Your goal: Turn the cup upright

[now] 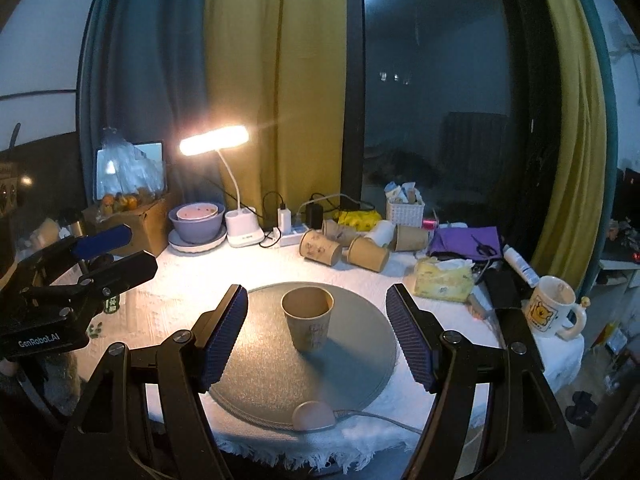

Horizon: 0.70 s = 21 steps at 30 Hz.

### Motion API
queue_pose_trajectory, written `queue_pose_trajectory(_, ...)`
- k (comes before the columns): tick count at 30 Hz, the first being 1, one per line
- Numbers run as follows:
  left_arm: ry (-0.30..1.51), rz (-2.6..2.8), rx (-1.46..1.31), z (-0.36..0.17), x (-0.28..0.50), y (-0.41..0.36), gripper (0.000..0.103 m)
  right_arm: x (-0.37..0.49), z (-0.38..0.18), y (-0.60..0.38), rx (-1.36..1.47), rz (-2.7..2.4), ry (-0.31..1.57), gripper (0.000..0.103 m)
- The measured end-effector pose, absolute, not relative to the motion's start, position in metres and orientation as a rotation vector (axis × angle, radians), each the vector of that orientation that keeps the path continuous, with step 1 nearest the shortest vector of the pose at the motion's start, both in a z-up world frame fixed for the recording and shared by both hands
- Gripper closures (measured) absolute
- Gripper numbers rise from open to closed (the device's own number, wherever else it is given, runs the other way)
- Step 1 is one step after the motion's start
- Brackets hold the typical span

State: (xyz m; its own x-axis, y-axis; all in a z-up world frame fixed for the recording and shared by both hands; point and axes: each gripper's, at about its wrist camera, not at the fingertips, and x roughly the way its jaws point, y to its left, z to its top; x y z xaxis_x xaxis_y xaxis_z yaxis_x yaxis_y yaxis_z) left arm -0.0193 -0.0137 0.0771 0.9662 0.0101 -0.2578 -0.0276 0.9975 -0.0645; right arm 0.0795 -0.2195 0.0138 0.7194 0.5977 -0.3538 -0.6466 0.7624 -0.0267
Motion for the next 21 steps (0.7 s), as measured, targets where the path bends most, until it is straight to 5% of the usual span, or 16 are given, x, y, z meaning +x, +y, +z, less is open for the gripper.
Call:
queue_pose_trajectory(13, 0.219, 0.021, -0.056, 0.092, -0.033, -0.016, 0.024, 0.06, 0.031, -0.224, -0.164, 0.685, 0.275, 0.028)
queue_pose_trajectory(15, 0.212, 0.015, -0.062, 0.093, -0.035, -0.015, 0.007, 0.059, 0.032, -0.224, -0.166, 0.685, 0.271, 0.028)
queue_pose_trajectory(21, 0.202, 0.008, -0.064, 0.094, -0.04, -0.017, 0.007, 0.058, 0.031, -0.223, -0.167, 0.687, 0.269, 0.028)
